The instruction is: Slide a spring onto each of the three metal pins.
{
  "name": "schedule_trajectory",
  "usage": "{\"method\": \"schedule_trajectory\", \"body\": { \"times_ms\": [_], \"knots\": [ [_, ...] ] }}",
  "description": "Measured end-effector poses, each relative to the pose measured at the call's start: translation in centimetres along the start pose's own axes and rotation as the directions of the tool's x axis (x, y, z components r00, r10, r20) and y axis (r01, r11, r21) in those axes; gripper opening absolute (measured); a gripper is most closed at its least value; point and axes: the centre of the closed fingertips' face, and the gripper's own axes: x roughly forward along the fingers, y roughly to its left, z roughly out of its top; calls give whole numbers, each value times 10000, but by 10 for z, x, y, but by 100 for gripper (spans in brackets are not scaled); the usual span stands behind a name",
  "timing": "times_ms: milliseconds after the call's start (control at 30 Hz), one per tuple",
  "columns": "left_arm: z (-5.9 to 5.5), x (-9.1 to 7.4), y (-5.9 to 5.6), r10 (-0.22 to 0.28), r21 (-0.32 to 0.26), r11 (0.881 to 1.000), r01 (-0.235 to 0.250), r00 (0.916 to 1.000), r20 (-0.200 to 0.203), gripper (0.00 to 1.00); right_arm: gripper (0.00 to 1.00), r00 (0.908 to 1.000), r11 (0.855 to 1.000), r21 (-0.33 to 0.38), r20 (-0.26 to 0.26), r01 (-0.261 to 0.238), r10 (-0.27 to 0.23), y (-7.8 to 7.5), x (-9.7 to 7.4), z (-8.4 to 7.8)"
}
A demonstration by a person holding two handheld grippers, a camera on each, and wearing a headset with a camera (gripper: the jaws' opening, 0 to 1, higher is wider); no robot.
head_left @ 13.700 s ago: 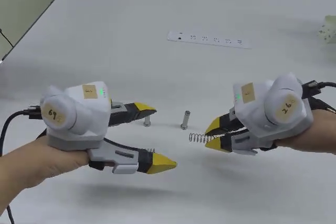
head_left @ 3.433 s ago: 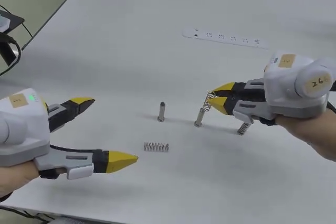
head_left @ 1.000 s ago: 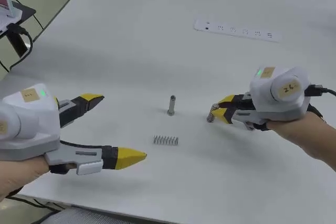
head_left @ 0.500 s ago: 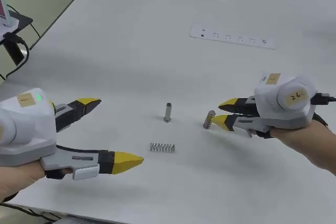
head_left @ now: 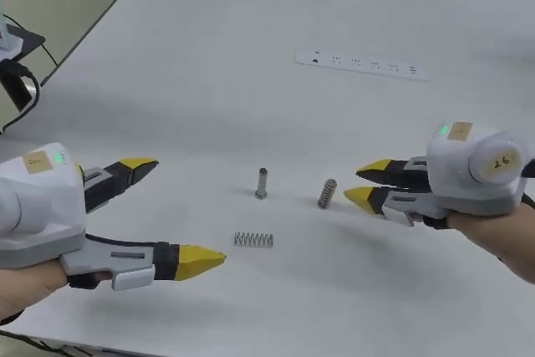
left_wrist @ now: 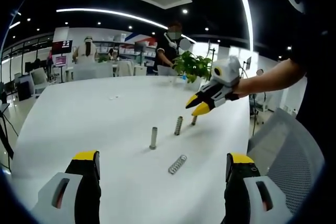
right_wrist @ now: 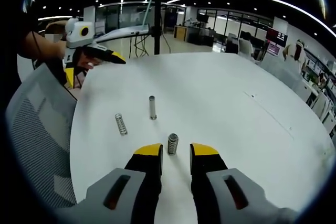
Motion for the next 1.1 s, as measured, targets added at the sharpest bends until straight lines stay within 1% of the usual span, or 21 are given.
{"method": "schedule_trajectory", "body": {
  "times_ms": [100, 200, 400, 700, 933, 1100],
  "knots": [
    [0, -1, 0, 22, -16, 10000, -22, 10000, 18, 97, 19, 9999, 10000, -28, 91, 68, -67, -2, -3, 0],
    [1, -1, 1, 36, -12, 10000, -36, 10000, 66, 97, 19, 9999, 9999, -11, 75, 99, -99, -1, -5, -2],
    [0, -1, 2, 49, -17, 10000, -49, 10000, 18, 97, 18, 9999, 10000, -42, -109, 29, -29, 7, -8, -11],
    [-2, -1, 2, 55, -75, 10000, -55, 10000, 2, 97, 18, 10000, 9999, 132, -42, -30, 30, 11, -11, -14],
    [-1, -1, 3, 82, -96, 9999, -82, 10000, 10, 97, 18, 9996, 9994, 268, -161, -229, 233, 20, -9, -23],
    [-3, -2, 4, 100, -122, 9999, -100, 9999, -28, 97, 19, 9979, 9979, 310, -296, -571, 580, 32, -5, -27]
  ]
}}
